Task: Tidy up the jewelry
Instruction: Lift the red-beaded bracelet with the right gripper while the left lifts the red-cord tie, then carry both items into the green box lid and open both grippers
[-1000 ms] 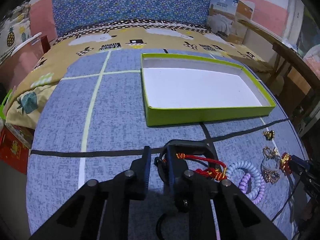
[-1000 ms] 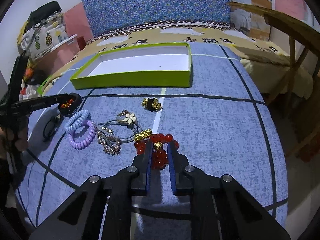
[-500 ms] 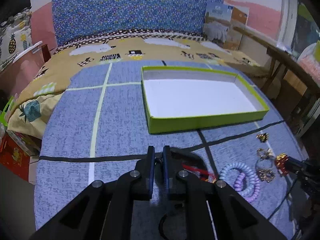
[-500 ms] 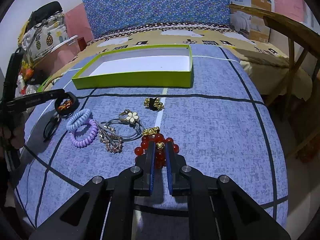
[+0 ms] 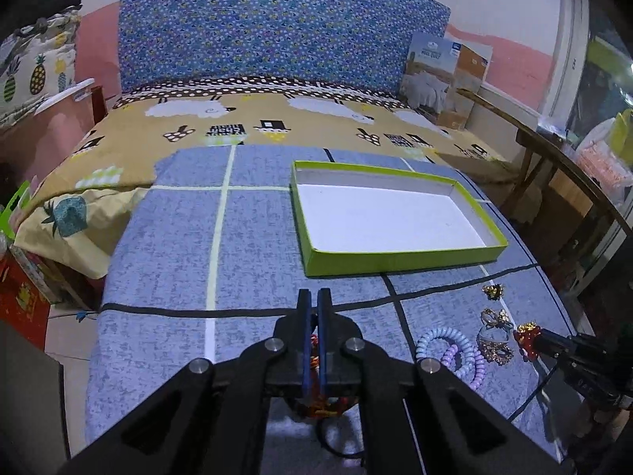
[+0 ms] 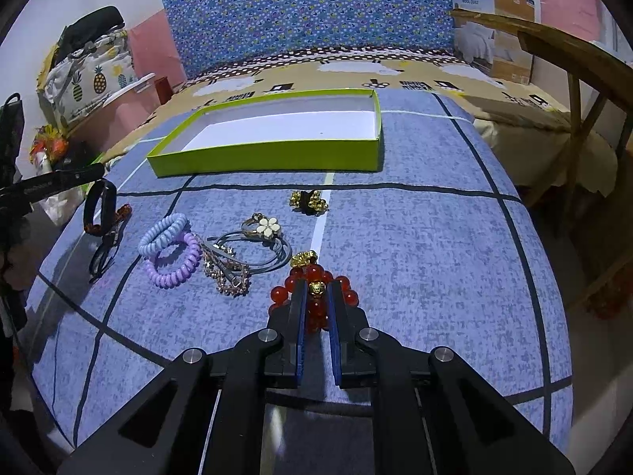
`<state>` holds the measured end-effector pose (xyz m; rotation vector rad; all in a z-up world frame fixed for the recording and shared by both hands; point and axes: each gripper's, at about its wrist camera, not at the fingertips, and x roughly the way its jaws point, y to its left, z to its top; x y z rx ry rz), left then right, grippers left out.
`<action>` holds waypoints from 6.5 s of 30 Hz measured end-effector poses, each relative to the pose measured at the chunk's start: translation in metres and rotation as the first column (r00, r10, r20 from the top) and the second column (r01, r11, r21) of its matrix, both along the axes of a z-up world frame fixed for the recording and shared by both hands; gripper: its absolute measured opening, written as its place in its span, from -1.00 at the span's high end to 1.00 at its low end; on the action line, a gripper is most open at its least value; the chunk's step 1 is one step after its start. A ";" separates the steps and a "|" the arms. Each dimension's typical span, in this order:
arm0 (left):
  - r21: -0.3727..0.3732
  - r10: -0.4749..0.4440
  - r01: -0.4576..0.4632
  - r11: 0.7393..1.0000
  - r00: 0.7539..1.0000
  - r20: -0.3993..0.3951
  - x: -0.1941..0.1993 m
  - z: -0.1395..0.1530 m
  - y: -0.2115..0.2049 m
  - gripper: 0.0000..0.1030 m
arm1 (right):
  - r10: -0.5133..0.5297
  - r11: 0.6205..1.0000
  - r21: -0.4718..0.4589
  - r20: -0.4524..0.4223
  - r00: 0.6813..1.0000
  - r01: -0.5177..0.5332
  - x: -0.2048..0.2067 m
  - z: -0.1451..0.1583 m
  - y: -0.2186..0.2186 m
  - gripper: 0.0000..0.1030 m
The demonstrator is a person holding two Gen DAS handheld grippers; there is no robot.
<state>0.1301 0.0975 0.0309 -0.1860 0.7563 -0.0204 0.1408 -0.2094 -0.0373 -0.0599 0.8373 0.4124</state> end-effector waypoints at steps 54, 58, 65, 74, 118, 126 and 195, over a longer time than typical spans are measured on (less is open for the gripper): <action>0.138 -0.101 0.117 0.984 0.988 -0.115 0.033 -0.022 0.017 0.85 | -0.004 1.000 -0.002 -0.005 1.000 0.004 -0.006 0.000 -0.002 0.81; 0.101 -0.087 0.094 0.990 0.994 -0.073 0.022 -0.012 0.020 1.00 | -0.005 1.000 0.001 -0.003 1.000 0.005 -0.009 0.001 -0.002 0.81; 0.070 -0.108 0.109 0.992 0.994 -0.024 0.009 0.004 0.018 1.00 | -0.004 1.000 0.003 -0.003 1.000 0.004 -0.012 0.002 -0.002 0.81; 0.080 -0.112 0.117 0.990 0.992 -0.060 -0.011 -0.017 0.019 0.24 | -0.004 1.000 0.008 -0.003 1.000 0.004 -0.016 0.003 -0.003 0.81; 0.040 -0.077 0.081 0.996 0.992 -0.097 -0.009 -0.042 0.023 0.15 | -0.004 1.000 0.004 -0.009 1.000 0.004 -0.013 -0.001 -0.001 0.81; 0.046 -0.056 0.060 0.997 0.994 -0.094 -0.009 -0.042 0.026 0.57 | -0.004 1.000 0.001 -0.008 1.000 0.004 -0.013 -0.001 -0.002 0.81; 0.143 -0.070 0.066 0.988 0.997 0.020 0.164 -0.003 -0.034 0.88 | -0.027 0.998 0.065 0.015 1.000 0.026 0.199 0.028 0.042 0.81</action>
